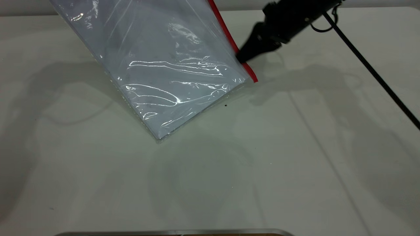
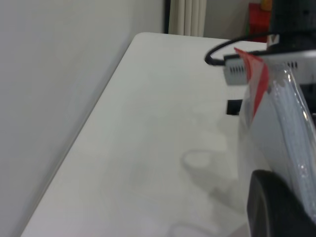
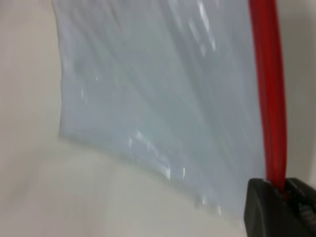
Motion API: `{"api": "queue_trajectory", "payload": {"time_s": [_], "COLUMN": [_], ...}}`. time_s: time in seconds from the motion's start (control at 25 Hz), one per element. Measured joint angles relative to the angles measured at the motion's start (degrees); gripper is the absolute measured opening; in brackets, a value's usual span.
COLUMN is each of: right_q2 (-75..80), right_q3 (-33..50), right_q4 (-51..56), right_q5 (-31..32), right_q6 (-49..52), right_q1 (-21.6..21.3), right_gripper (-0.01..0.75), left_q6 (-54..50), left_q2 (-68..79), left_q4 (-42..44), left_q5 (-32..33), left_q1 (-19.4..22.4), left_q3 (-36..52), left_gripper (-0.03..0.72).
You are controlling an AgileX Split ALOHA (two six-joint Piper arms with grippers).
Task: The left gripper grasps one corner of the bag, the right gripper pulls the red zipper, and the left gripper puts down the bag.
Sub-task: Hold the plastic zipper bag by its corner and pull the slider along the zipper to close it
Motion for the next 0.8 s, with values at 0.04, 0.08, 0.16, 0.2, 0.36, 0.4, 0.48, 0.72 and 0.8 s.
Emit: {"api": "queue_trajectory", "payload": {"time_s": [0.04, 0.08, 0.16, 0.2, 0.36, 0.4, 0.48, 0.72, 0.8], "right_q2": [0.0, 0.0, 0.13, 0.13, 0.13, 0.13, 0.13, -1.89, -4.37], "right_q3": [0.0, 0.0, 0.0, 0.0, 0.0, 0.0, 0.04, 0.59, 0.59], "right_q4": [-2.24, -4.9, -8.89, -9.27, -9.31, -8.88, -8.74, -3.88, -1.64], "right_q5": [0.98, 1.55, 2.69, 2.92, 2.16, 1.52, -0.02, -2.48, -1.66], "right_q6": [1.77, 3.45, 6.04, 7.04, 8.71, 8.77, 8.87, 8.97, 8.43], "right_q1": [-0.22, -0.43, -0.89, -0.96, -0.96, -0.96, -0.96, -1.28, -1.33], "right_gripper": [0.044, 0.044, 0.045, 0.045, 0.065, 0.08, 0.135, 0.443, 0.508], "left_q6": [0.0, 0.0, 0.0, 0.0, -0.12, -0.39, -1.95, -9.04, -11.69], "left_q2": [0.0, 0.0, -0.13, -0.13, -0.18, -0.18, -0.36, -1.12, -1.14], "left_q4": [0.0, -0.05, -0.54, -0.49, -0.44, -0.42, -0.07, 5.29, 5.88], "left_q5": [0.0, 0.0, 0.0, 0.0, 0.0, 0.0, -0.19, -1.62, -3.04], "left_q1": [0.0, 0.0, 0.0, 0.0, 0.0, 0.0, 0.12, 0.49, 0.49], "left_q3": [0.0, 0.0, 0.0, 0.0, 0.0, 0.0, -0.05, 0.01, 0.86], "left_gripper": [0.05, 0.05, 0.05, 0.05, 0.05, 0.05, 0.05, 0.05, 0.05]}}
